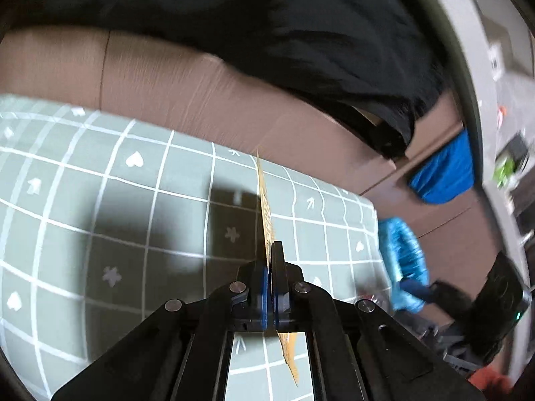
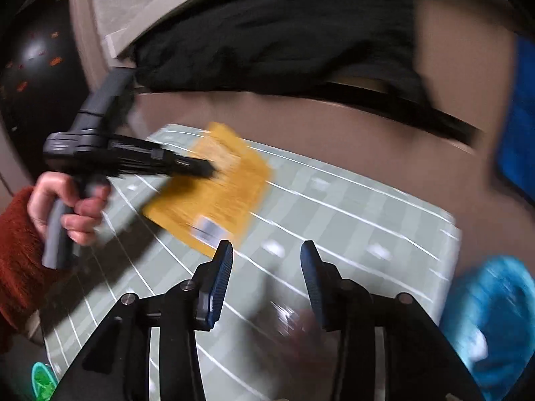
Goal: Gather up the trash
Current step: 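Grasp the yellow snack packet with the left tool while the right tool holds the tape roll, then lift the tape roll with the right tool while the left tool carries the yellow packet toward the bin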
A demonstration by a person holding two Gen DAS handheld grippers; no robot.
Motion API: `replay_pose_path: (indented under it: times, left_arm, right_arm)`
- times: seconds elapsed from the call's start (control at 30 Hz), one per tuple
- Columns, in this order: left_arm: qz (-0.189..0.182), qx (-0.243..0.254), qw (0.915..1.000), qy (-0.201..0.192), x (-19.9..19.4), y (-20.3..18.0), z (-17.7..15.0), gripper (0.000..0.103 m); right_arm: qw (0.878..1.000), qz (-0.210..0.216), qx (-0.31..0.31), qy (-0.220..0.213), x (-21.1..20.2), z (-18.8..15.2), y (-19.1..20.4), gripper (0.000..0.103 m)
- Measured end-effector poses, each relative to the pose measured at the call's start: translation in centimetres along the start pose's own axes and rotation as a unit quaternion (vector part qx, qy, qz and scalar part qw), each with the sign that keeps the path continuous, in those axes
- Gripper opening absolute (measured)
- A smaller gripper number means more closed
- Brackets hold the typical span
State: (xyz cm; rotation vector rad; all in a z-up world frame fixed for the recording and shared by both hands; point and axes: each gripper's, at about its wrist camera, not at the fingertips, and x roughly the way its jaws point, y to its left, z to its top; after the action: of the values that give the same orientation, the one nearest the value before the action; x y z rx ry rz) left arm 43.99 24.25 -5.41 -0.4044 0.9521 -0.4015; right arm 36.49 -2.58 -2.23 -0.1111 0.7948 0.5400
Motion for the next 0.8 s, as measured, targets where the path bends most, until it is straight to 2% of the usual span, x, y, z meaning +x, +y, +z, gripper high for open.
replay_pose_path:
  times: [0.1, 0.27, 0.33, 0.47, 0.57, 0.7, 0.77, 0.8]
  left_arm:
    - [0.012, 0.04, 0.9991, -0.01, -0.5, -2.6, -1.6, 0.001]
    - [0.039, 0.056, 0.9977, 0.003, 1.1, -5.0, -3.0, 0.003]
    - [0.045, 0.052, 0.9976, 0.01, 1.9, -5.3, -3.3, 0.003]
    - [0.049, 0.044, 0.9973, 0.032, 3.7, -5.9, -3.8, 0.003]
    - [0.07, 0.028, 0.997, 0.017, 3.6, -6.0, -3.9, 0.002]
    - [0.088, 0.026, 0.9958, -0.007, 2.2, -6.3, -4.5, 0.001]
    - [0.107, 0.03, 0.9936, -0.021, 1.2, -6.4, -5.2, 0.001]
    - [0.115, 0.025, 0.9926, -0.03, 0.6, -6.3, -5.6, 0.001]
  right_arm:
    - [0.999, -0.025, 0.04, 0.011, -1.4, -2.3, -2.5, 0.041]
    - [0.992, -0.007, 0.122, 0.008, -1.5, -5.0, -4.0, 0.041]
    - [0.991, -0.004, 0.132, 0.02, -0.4, -5.5, -4.0, 0.041]
    - [0.992, -0.043, 0.121, 0.022, 1.5, -5.6, -3.5, 0.043]
    - [0.992, -0.023, 0.127, 0.017, 2.2, -6.1, -4.3, 0.052]
    - [0.993, -0.012, 0.112, 0.039, 2.7, -5.6, -4.1, 0.061]
    - [0.992, -0.011, 0.115, 0.051, 3.4, -4.9, -3.7, 0.068]
    - [0.992, -0.012, 0.113, 0.056, 3.8, -4.7, -3.5, 0.077]
